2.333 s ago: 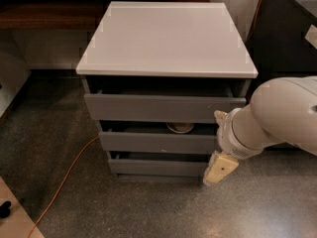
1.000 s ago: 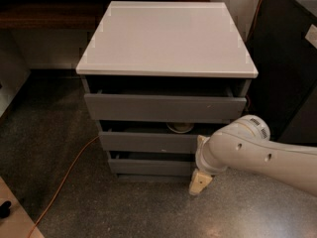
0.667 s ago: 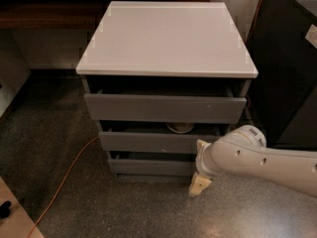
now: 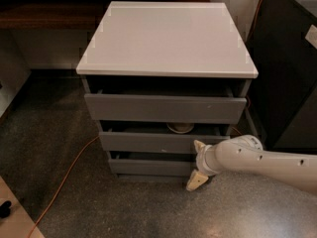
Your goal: Pick apple from middle drawer and place on counter
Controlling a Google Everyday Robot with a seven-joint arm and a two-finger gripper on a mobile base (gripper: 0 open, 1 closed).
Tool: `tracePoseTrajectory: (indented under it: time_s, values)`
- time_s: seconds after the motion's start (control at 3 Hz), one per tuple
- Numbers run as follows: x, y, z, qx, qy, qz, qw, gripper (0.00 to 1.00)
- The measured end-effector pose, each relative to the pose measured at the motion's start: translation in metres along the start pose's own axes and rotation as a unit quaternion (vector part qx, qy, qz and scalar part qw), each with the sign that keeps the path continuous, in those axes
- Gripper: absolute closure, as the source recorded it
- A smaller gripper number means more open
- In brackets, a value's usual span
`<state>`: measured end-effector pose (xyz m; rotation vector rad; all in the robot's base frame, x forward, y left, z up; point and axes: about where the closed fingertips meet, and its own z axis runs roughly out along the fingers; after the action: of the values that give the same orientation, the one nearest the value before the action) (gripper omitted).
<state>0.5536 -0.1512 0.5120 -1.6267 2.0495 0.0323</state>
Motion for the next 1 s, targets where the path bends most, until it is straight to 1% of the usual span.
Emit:
tracePoseTrajectory:
  time_s: [0.33,0.67,1.0]
  values:
    - [0.01,-0.026,0.032,-0.004,-0.03,-0.001,0.9995,0.0]
    - [0.014,-0.06,0.059,-0.002,-0.053,-0.002,0.9986,0.0]
    - [0.014,-0.096,0.079,0.006,-0.07,0.0,0.9975,0.0]
